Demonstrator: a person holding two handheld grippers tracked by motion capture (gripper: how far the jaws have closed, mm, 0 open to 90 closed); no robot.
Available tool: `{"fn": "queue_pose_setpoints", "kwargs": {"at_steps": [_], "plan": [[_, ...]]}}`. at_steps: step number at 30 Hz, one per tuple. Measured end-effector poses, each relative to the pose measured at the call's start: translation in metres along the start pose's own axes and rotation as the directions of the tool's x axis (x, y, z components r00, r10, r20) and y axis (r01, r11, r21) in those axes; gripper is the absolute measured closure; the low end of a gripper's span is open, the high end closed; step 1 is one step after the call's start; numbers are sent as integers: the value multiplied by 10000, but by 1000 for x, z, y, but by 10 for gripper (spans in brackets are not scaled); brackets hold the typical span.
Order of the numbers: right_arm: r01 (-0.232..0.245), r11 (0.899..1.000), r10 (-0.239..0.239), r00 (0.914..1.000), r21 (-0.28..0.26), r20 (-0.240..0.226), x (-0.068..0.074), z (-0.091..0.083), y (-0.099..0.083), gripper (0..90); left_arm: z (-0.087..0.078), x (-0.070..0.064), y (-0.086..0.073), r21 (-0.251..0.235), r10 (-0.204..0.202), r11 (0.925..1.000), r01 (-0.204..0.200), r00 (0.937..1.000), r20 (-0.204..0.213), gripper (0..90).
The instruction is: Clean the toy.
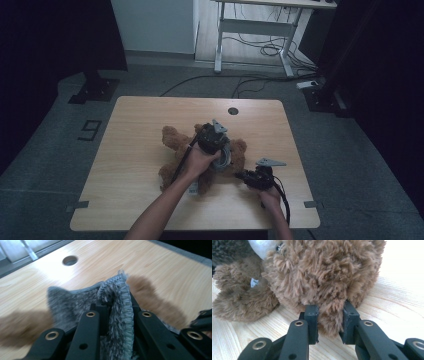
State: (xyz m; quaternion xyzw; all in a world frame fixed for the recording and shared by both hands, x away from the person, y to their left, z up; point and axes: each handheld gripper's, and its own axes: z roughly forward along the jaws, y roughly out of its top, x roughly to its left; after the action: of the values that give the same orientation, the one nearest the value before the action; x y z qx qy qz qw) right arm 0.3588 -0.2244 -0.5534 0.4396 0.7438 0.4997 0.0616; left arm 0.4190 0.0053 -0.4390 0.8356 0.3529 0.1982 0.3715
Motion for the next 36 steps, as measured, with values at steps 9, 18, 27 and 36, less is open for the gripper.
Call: {"fn": "queue_pose_setpoints", "kwargs": {"at_steps": [9, 18, 27, 36], "plan": [[-29, 10000, 29, 10000, -2, 13, -1, 0, -1, 721, -33, 38, -23, 101, -157, 9998, 164, 9977, -655, 788], [-56, 10000, 56, 10000, -49, 13, 0, 0, -1, 721, -37, 79, -54, 232, -1384, 9898, 1406, 9873, -781, 787], [-52, 10000, 52, 10000, -58, 4, 0, 1, -1, 720, -45, 92, -64, 432, -1182, 9911, 1260, 9814, -1510, 789], [-65, 10000, 65, 10000, -40, 17, 1, 1, -1, 720, -49, 98, -83, 592, -1163, 9898, 1293, 9756, -1864, 791]]}}
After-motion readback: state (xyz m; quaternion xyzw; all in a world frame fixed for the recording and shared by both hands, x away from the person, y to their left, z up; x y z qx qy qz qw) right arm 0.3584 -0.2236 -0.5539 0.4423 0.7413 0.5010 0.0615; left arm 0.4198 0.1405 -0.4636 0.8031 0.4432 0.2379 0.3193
